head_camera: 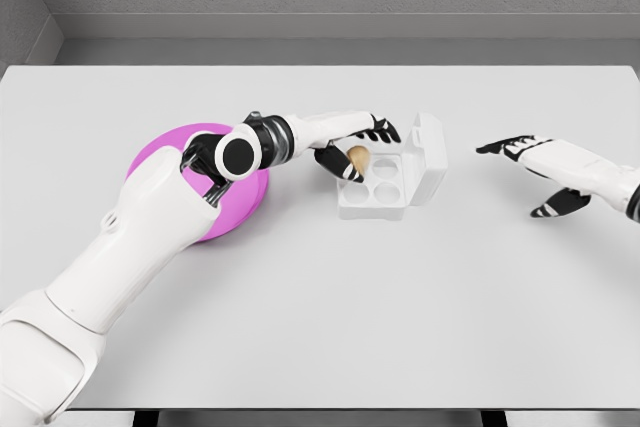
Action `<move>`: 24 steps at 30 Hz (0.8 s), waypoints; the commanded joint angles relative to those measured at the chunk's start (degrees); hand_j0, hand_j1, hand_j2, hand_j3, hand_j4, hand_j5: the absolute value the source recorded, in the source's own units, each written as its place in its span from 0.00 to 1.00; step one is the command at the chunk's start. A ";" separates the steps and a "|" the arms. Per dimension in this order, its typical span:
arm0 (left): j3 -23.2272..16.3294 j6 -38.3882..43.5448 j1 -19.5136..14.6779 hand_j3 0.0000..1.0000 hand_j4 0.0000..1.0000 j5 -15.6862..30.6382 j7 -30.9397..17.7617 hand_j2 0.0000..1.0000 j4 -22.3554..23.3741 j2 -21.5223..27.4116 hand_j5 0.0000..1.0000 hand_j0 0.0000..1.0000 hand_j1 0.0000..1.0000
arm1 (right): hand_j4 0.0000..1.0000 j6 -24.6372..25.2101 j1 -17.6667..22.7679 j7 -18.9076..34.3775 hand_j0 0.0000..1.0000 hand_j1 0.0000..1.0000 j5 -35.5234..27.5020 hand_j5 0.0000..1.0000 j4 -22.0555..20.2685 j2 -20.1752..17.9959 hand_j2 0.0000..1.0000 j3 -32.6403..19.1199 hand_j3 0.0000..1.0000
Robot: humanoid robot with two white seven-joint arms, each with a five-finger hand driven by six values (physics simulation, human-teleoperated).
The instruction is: Pack egg into the box and close the box lid
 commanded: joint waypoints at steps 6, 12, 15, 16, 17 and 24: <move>0.53 0.05 -0.09 0.95 0.95 0.25 0.02 0.95 -1.27 0.30 0.95 0.95 0.95 | 1.00 -0.02 0.00 -0.09 1.00 1.00 -0.43 1.00 -1.25 -0.75 1.00 -0.03 1.00; 1.41 0.14 0.00 0.95 0.95 0.33 0.02 0.95 -1.09 0.39 0.95 0.95 0.95 | 1.00 -0.20 0.09 -0.09 1.00 1.00 -0.43 1.00 -1.16 -0.40 1.00 0.14 1.00; 1.93 0.23 0.00 0.95 0.95 0.95 0.02 0.95 -0.65 0.39 0.95 0.95 0.95 | 1.00 -0.28 0.18 -0.09 1.00 1.00 -0.43 1.00 -1.25 -0.40 1.00 0.05 1.00; 2.37 0.32 0.00 0.95 0.95 1.47 0.02 0.95 -0.48 0.39 0.95 0.95 0.95 | 1.00 -0.28 0.18 -0.09 1.00 1.00 -0.43 1.00 -1.34 -0.40 1.00 0.05 1.00; 2.81 0.41 0.00 0.95 0.95 3.14 0.02 0.95 -0.39 0.56 0.95 0.95 0.95 | 1.00 -0.28 0.18 -0.18 1.00 1.00 -0.43 1.00 -1.34 -0.40 1.00 0.05 1.00; 2.99 0.58 -0.17 0.95 0.95 9.03 0.02 0.95 1.90 0.65 0.95 0.95 0.95 | 1.00 -0.46 0.44 -0.88 1.00 1.00 -0.52 1.00 -1.43 -0.40 1.00 0.05 1.00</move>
